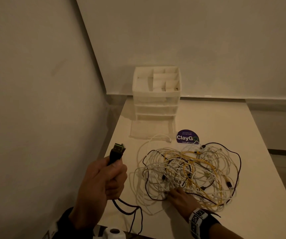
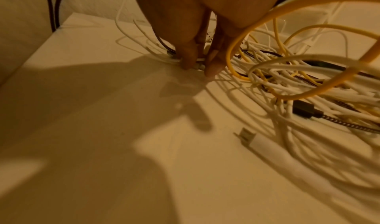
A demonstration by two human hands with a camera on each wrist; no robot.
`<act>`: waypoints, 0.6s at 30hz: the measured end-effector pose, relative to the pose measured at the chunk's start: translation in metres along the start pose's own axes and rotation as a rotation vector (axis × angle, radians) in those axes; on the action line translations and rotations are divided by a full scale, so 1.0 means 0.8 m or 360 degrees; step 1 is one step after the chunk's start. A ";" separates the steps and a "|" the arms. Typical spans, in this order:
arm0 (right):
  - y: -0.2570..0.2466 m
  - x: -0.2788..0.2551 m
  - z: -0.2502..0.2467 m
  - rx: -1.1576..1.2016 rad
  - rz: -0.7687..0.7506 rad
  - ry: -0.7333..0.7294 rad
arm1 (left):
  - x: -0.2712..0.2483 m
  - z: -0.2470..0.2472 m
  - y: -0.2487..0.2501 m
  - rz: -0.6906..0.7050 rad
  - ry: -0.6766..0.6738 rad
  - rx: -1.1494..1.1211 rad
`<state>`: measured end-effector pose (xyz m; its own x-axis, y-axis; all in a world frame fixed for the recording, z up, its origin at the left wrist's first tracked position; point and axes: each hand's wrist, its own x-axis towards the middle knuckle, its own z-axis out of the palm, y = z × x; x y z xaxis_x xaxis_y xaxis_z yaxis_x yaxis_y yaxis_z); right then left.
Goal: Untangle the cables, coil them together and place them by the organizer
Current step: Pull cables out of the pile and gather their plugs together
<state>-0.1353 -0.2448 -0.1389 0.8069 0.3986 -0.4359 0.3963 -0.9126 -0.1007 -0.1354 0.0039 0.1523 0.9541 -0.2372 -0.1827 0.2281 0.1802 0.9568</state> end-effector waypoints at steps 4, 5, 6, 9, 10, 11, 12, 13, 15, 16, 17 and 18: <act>0.007 0.000 0.005 -0.0072 -0.0020 0.0024 | 0.005 0.003 0.003 0.0029 0.0022 -0.0046; 0.006 -0.002 0.004 -0.0046 -0.0043 0.0033 | 0.006 0.003 0.003 0.0037 0.0027 -0.0047; 0.003 -0.005 -0.006 -0.0062 -0.0074 0.0054 | 0.007 0.003 0.004 0.0046 0.0030 -0.0043; -0.003 -0.019 -0.037 0.0020 -0.0068 0.0069 | 0.010 0.003 0.005 0.0061 0.0043 -0.0036; -0.004 -0.021 -0.044 -0.0005 -0.0090 0.0045 | 0.012 0.001 0.004 0.0063 0.0049 -0.0040; -0.005 -0.024 -0.048 0.0029 -0.0112 0.0045 | 0.014 0.000 0.004 0.0061 0.0049 -0.0050; -0.007 -0.027 -0.055 0.0077 -0.0130 0.0049 | 0.016 -0.001 0.003 0.0058 0.0043 -0.0062; -0.007 -0.029 -0.059 0.0134 -0.0126 0.0071 | 0.018 -0.002 0.003 0.0059 0.0032 -0.0068; -0.003 -0.032 -0.063 0.0303 -0.0157 0.0091 | 0.023 -0.002 0.002 0.0069 0.0010 -0.0068; -0.001 -0.033 -0.068 0.0375 -0.0174 0.0072 | 0.026 -0.001 0.003 0.0072 0.0003 -0.0069; 0.001 -0.035 -0.077 0.0466 -0.0177 0.0064 | 0.029 0.000 0.004 0.0080 -0.0001 -0.0070; 0.002 -0.040 -0.093 0.0586 -0.0177 0.0075 | 0.031 0.000 0.005 0.0095 0.0002 -0.0067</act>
<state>-0.1275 -0.2523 -0.0588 0.7907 0.4927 -0.3634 0.3057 -0.8320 -0.4629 -0.1108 -0.0015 0.1516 0.9665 -0.2237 -0.1258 0.1786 0.2342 0.9557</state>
